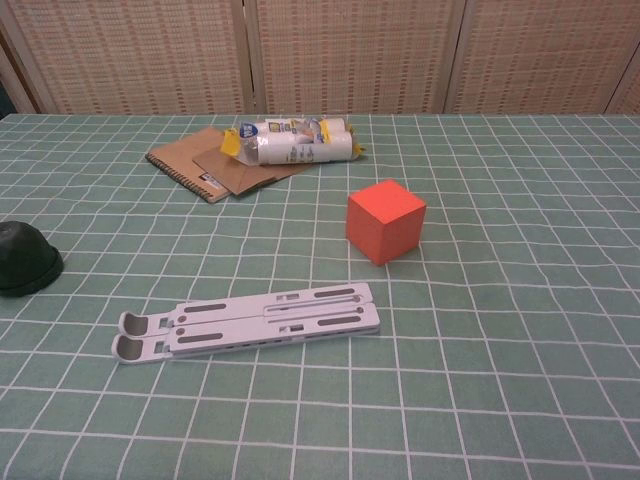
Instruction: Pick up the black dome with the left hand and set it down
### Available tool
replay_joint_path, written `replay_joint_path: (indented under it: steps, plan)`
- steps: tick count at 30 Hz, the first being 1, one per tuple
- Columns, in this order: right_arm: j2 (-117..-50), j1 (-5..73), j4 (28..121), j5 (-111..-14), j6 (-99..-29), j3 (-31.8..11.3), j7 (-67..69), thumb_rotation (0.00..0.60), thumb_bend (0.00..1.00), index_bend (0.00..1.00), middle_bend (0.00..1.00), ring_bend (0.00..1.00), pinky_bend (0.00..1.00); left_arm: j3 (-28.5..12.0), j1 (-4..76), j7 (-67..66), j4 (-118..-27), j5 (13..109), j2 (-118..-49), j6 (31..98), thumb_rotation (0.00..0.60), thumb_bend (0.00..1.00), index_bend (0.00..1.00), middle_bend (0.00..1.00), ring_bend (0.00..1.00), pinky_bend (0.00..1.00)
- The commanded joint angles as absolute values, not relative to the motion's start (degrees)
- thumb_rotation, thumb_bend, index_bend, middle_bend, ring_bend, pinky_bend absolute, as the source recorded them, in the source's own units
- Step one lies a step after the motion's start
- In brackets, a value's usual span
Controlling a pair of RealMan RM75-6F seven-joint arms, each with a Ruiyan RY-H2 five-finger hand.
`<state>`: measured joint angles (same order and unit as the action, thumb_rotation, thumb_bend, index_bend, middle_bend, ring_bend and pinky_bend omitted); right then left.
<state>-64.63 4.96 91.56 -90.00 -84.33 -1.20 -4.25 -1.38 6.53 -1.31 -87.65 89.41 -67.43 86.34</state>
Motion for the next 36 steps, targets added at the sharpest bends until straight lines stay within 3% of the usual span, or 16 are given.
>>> replay_joint_path:
  steps: [1, 5, 11, 18, 22, 29, 36]
  plan:
    - [-64.34, 5.12, 91.79, -90.37, -83.82, -0.84, -3.77, 0.600, 0.18, 0.00, 0.00, 0.00, 0.00, -1.15, 6.66, -1.18, -87.83, 89.96, -67.30, 86.24, 0.600, 0.45, 0.00, 0.00, 0.00, 0.13]
    - [-64.04, 5.39, 91.73, -91.39, -83.42, -0.30, -2.71, 0.600, 0.18, 0.00, 0.00, 0.00, 0.00, -1.15, 8.28, -0.42, -87.93, 90.53, -67.30, 83.92, 0.600, 0.46, 0.00, 0.00, 0.00, 0.13]
    - [-63.28, 5.71, 91.60, -93.32, -83.01, 0.82, -0.55, 0.600, 0.18, 0.00, 0.00, 0.00, 0.00, -2.98, 15.98, -5.48, -100.11, 84.43, -60.57, 68.72, 0.600, 0.45, 0.00, 0.00, 0.00, 0.18]
    - [-63.35, 5.76, 91.43, -94.28, -83.00, 1.31, -2.40, 0.600, 0.18, 0.00, 0.00, 0.00, 0.00, -8.99, 28.12, -20.86, -109.52, 65.41, -57.88, 53.93, 0.600, 0.44, 0.00, 0.00, 0.00, 0.18]
    - [-63.24, 5.78, 91.69, -94.50, -82.95, 1.48, -2.68, 0.600, 0.18, 0.00, 0.00, 0.00, 0.00, -10.15, 34.73, -30.97, -109.83, 52.07, -60.11, 51.68, 0.600, 0.44, 0.00, 0.00, 0.00, 0.17]
    - [-63.26, 6.20, 91.60, -94.00, -82.05, 1.44, -2.04, 0.600, 0.18, 0.00, 0.00, 0.00, 0.00, -6.30, 47.88, -51.32, -106.62, 27.92, -66.36, 53.81, 0.600, 0.45, 0.00, 0.00, 0.00, 0.10]
    - [-63.52, 6.30, 91.73, -93.53, -81.91, 1.20, -2.79, 0.600, 0.18, 0.00, 0.00, 0.00, 0.00, -4.38, 56.44, -57.72, -102.99, 11.49, -68.62, 53.01, 0.600, 0.44, 0.00, 0.00, 0.00, 0.09]
